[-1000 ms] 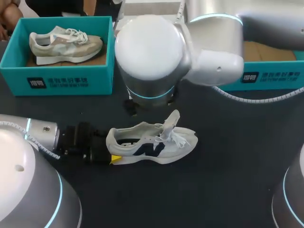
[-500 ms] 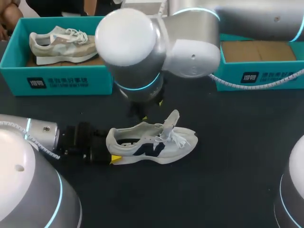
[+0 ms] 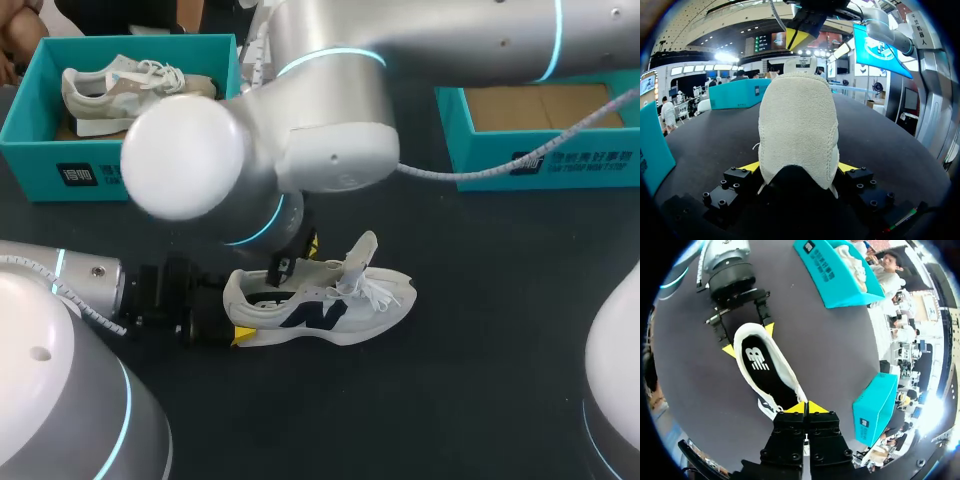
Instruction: Take the shoe out of the shoebox, open the shoe tongue, remove and reinsert the insole, then place the shoe into the shoebox
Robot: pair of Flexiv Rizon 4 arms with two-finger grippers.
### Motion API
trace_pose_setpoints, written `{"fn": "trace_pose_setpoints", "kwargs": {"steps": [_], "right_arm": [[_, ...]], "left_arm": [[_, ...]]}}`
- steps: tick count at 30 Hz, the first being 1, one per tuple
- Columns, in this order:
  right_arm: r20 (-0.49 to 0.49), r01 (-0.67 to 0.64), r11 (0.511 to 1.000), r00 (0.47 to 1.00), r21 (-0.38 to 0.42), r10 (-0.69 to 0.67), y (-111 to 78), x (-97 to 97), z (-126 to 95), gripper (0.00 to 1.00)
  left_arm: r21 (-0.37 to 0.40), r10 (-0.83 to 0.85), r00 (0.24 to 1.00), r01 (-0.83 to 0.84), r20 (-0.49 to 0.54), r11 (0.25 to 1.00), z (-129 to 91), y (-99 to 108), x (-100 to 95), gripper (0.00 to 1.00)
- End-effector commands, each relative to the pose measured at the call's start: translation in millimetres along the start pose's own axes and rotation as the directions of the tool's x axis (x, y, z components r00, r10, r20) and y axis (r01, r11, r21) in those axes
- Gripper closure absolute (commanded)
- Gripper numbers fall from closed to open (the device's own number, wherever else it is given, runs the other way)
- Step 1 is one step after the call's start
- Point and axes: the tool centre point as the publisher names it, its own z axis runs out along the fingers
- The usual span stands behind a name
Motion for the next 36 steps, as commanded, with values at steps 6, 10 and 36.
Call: {"fn": "trace_pose_setpoints", "kwargs": {"steps": [6, 10, 36], "right_arm": [[0.1, 0.173, 0.983, 0.979, 0.066, -0.179, 7.4, 5.2, -2, 1.0], [0.001, 0.275, 0.961, 0.961, -0.02, -0.275, 17.4, 18.9, 7, 1.0], [-0.29, 0.404, 0.896, 0.848, -0.187, -0.443, 26.8, 37.2, 55, 1.0]], "left_arm": [[-0.006, -0.001, 1.0, 0.001, -0.001, 1.0, -1, 3, 0.1, 1.0], [-0.006, -0.001, 1.0, 0.001, -0.001, 1.0, -1, 3, 0.1, 1.0], [-0.006, -0.001, 1.0, 0.001, -0.001, 1.0, -1, 3, 0.1, 1.0]]}}
